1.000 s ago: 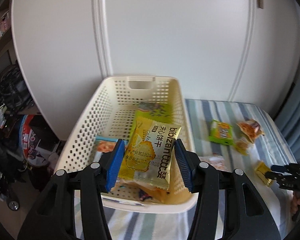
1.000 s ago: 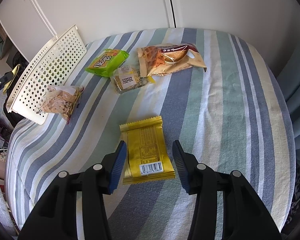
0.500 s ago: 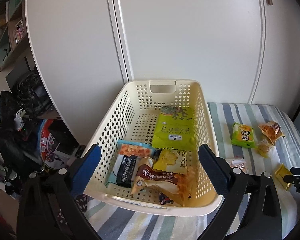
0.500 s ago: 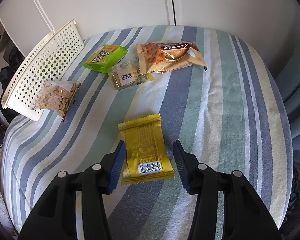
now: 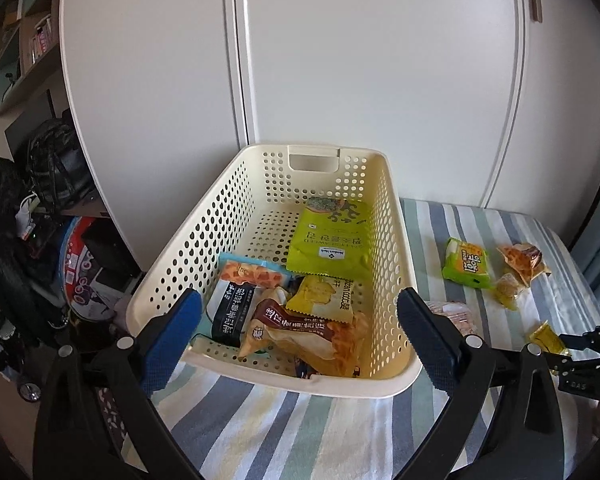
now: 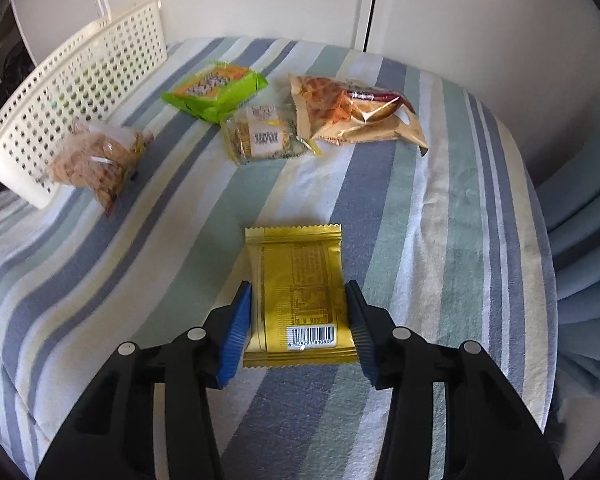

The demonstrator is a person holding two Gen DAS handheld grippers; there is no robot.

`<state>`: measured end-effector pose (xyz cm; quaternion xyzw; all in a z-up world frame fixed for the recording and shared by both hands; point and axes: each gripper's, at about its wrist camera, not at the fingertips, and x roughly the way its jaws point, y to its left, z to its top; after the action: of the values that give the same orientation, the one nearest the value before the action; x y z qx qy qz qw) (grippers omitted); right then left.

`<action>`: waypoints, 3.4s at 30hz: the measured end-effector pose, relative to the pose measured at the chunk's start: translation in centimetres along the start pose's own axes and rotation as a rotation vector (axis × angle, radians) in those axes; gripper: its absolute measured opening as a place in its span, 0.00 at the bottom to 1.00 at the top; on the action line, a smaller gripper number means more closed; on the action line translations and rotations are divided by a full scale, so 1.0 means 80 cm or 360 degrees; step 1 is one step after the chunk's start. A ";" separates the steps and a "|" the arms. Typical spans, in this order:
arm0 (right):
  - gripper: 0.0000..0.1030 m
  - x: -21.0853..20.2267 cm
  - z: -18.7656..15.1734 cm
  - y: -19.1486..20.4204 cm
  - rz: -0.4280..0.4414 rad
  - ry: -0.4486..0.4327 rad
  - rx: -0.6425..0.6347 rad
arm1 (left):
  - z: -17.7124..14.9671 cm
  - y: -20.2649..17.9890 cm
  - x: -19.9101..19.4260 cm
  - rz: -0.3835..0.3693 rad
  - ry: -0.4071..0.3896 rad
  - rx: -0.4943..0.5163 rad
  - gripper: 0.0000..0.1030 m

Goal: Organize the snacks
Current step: 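Grasp the yellow bar pack with the right gripper and drop it into the basket, then move the left gripper over the clear cookie bag on the table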

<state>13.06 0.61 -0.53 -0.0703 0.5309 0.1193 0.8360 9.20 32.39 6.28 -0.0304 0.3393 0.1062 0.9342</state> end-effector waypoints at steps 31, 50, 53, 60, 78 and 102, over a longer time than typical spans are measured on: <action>0.48 -0.058 0.153 0.257 0.0625 -0.0336 -0.0084 | -0.023 0.074 -0.041 0.0083 -0.0073 -0.0172 0.96; 0.49 -0.061 0.137 0.217 0.0648 -0.0391 0.0012 | -0.024 0.068 -0.047 0.0041 -0.0079 -0.0166 0.97; 0.49 -0.059 0.135 0.201 0.0621 -0.0391 0.0048 | -0.023 0.064 -0.047 0.0033 -0.0081 -0.0150 0.97; 0.60 -0.055 0.128 0.168 0.0579 -0.0400 0.0130 | -0.022 0.054 -0.052 0.0012 -0.0087 -0.0133 0.97; 0.60 -0.025 0.093 0.080 0.0412 -0.0330 0.0320 | -0.023 -0.022 -0.064 -0.0140 -0.0071 0.0054 0.97; 0.60 -0.008 0.048 -0.013 0.0372 -0.0314 0.0584 | -0.036 -0.150 0.013 -0.0556 0.0329 0.0234 0.97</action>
<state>16.42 0.45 1.68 0.1568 0.4641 0.1229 0.8631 10.82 20.48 3.22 -0.0314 0.4299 -0.0859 0.8982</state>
